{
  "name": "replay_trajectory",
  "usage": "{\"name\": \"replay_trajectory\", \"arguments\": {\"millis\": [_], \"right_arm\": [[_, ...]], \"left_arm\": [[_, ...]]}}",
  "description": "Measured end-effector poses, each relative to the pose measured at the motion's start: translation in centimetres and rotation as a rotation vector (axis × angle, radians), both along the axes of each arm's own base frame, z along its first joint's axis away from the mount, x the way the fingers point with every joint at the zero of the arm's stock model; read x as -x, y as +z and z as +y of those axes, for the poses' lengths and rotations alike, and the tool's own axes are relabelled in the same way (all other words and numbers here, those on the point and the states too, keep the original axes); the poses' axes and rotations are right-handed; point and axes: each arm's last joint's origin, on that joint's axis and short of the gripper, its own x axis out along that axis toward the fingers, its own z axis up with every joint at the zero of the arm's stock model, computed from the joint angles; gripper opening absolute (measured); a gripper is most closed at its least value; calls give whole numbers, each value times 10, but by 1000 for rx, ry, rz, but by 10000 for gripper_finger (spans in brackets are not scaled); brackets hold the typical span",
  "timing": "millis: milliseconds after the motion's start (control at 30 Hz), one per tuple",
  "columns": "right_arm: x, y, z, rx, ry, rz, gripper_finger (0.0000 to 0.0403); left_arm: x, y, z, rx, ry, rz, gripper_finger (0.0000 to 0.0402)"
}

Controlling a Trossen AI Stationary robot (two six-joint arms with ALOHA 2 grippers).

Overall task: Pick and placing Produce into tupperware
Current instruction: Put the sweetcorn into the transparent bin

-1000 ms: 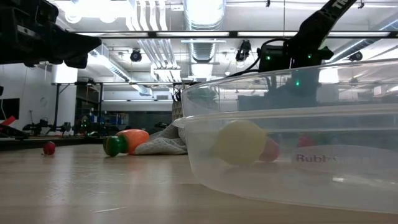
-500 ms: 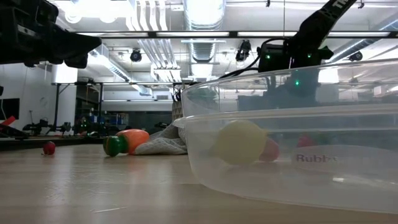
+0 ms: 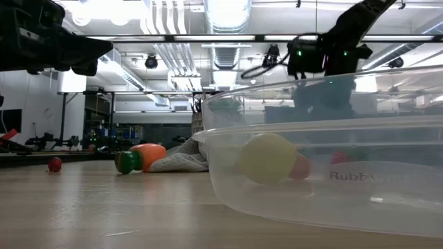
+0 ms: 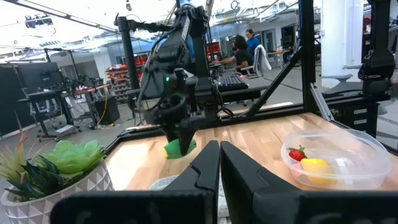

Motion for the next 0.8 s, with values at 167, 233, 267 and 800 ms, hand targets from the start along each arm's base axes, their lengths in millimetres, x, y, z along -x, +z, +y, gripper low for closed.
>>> {"name": "replay_trajectory", "arguments": {"millis": [167,233,267,800], "right_arm": [[-9,28,18,12,75,-62,198],[-14,42,31,19,104,-105,198],[-16,49,38,26,107,-124,198],[-47,100,189,104,269,-341,198]], "left_arm": [[0,0,0,0,0,0,0],[0,0,0,0,0,0,0],[0,0,0,0,0,0,0],[0,0,0,0,-1,-1,0]]}}
